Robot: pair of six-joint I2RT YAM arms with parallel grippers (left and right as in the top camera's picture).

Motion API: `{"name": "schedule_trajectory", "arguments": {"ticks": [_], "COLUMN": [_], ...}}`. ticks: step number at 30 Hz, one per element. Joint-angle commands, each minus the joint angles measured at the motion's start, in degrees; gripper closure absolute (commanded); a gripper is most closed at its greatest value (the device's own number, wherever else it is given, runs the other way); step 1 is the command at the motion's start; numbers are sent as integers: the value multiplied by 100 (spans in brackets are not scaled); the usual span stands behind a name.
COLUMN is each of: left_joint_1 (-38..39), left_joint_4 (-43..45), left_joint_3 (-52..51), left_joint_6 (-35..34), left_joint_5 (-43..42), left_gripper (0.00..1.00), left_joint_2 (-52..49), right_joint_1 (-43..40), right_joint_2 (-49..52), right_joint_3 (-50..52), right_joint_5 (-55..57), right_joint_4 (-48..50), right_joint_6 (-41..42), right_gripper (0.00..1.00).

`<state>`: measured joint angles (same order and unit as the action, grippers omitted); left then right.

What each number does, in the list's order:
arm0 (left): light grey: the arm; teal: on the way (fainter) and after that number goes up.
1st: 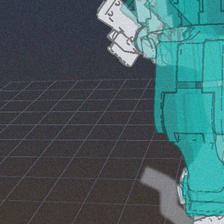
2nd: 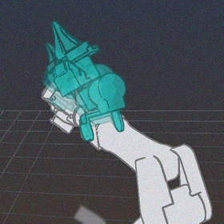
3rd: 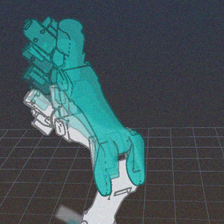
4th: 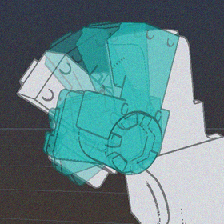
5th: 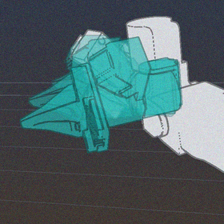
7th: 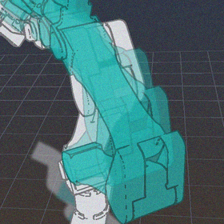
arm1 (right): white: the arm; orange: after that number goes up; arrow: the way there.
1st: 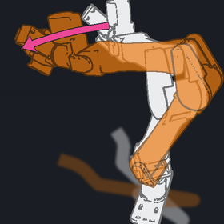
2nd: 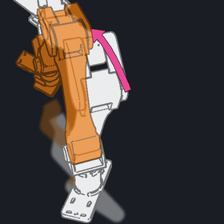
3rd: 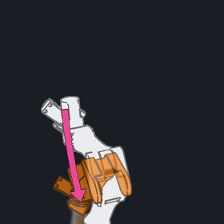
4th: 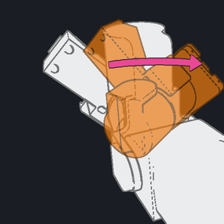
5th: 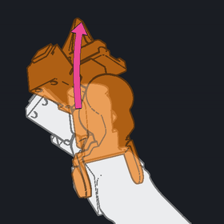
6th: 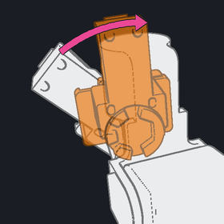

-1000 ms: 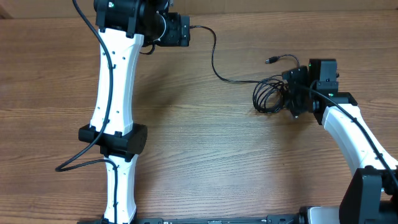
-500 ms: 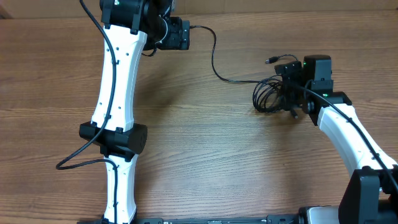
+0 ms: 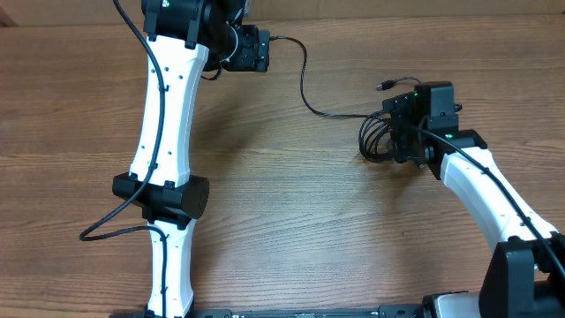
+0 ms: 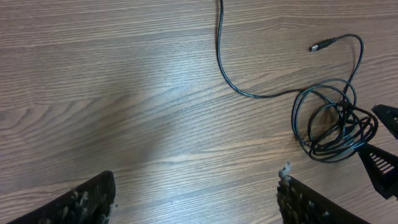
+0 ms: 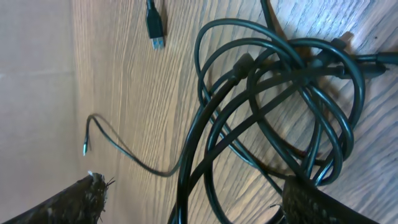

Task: Untangle cables

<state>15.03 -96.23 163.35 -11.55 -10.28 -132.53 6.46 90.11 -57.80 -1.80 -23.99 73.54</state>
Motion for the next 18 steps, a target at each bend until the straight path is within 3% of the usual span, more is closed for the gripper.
{"name": "schedule_trajectory", "arguments": {"ticks": [1,4,5,6,7,12,18], "left_joint_1": [44,42,42,42,42,42,39], "left_joint_4": [-42,-57,-57,-57,-57,-57,-15], "left_joint_3": [-13,-13,-13,-13,-13,-13,-13], "left_joint_6": [129,136,140,184,219,260,284], "left_joint_5": [-2,4,20,17,17,17,17], "left_gripper": [17,18,18,18,18,17,15], "left_joint_2": [96,96,96,96,96,96,96], "right_joint_1": [66,72,72,72,72,72,144], "right_joint_2": [299,664,778,868,951,765,-160], "right_joint_3": [-109,-109,-109,-109,-109,-315,-1386], "right_joint_5": [372,345,341,323,262,-581,-1032], "right_joint_4": [57,92,127,166,249,957,142], "right_joint_6": [4,-4,-9,-20,-85,-940,-2538], "right_gripper": [12,13,26,56,96,96,96]}}
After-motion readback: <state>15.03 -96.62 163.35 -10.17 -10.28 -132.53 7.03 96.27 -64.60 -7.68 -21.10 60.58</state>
